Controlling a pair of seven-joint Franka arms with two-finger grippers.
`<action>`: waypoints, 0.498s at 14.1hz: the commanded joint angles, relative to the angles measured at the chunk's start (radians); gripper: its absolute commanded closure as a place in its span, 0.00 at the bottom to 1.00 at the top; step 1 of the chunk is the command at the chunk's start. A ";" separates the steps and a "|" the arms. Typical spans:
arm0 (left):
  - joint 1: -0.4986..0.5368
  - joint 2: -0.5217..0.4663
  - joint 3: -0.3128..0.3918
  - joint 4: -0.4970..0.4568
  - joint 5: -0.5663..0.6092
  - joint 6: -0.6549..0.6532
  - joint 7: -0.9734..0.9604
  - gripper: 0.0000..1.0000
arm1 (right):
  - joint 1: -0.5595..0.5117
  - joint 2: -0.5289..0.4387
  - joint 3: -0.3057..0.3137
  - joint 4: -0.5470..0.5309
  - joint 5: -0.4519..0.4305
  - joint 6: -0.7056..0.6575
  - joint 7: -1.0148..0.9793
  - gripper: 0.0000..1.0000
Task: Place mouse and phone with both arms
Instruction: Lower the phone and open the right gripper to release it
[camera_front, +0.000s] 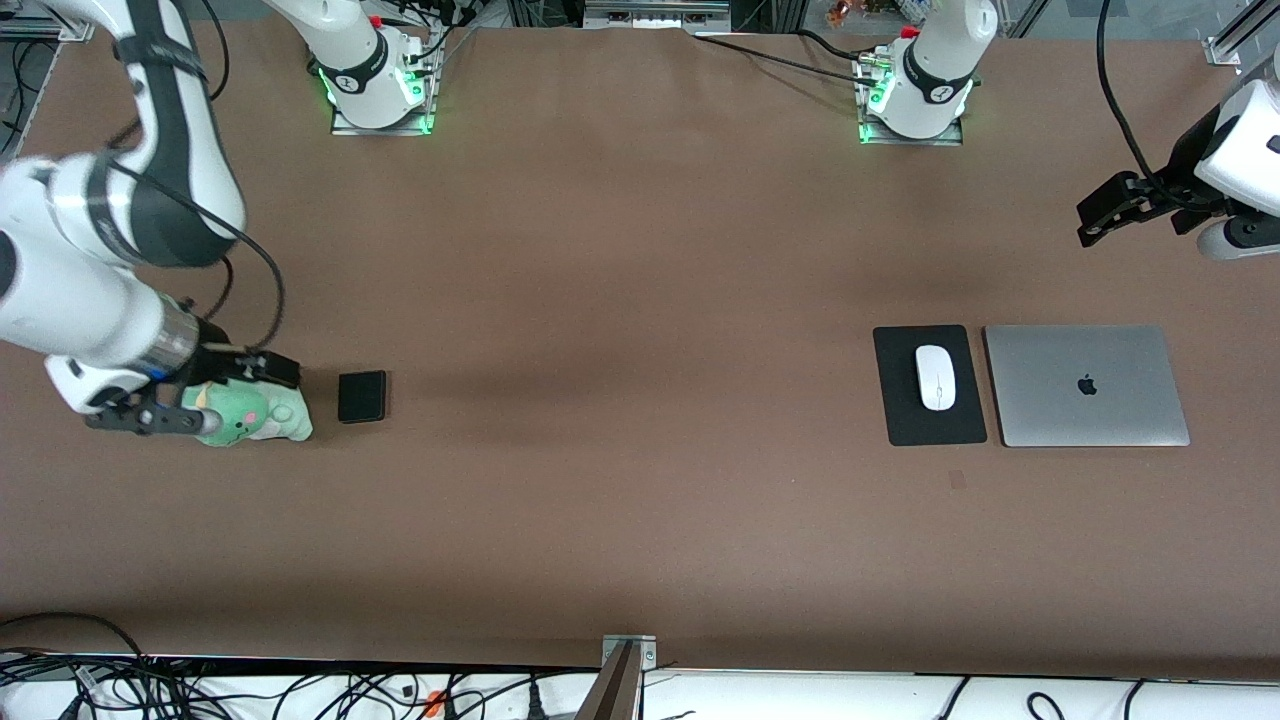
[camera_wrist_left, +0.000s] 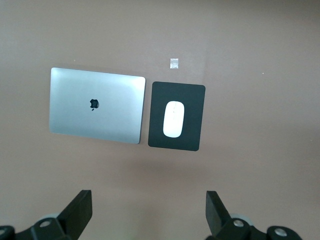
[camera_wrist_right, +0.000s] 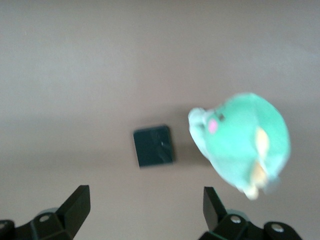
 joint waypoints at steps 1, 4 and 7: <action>0.005 -0.020 0.006 -0.016 -0.031 0.007 0.021 0.00 | -0.009 -0.101 -0.036 -0.029 0.017 -0.107 -0.036 0.00; 0.005 -0.020 0.006 -0.016 -0.031 0.007 0.022 0.00 | -0.009 -0.199 -0.054 -0.055 0.000 -0.153 -0.038 0.00; 0.005 -0.020 0.006 -0.016 -0.031 0.006 0.022 0.00 | -0.039 -0.257 -0.034 -0.068 -0.053 -0.181 -0.025 0.00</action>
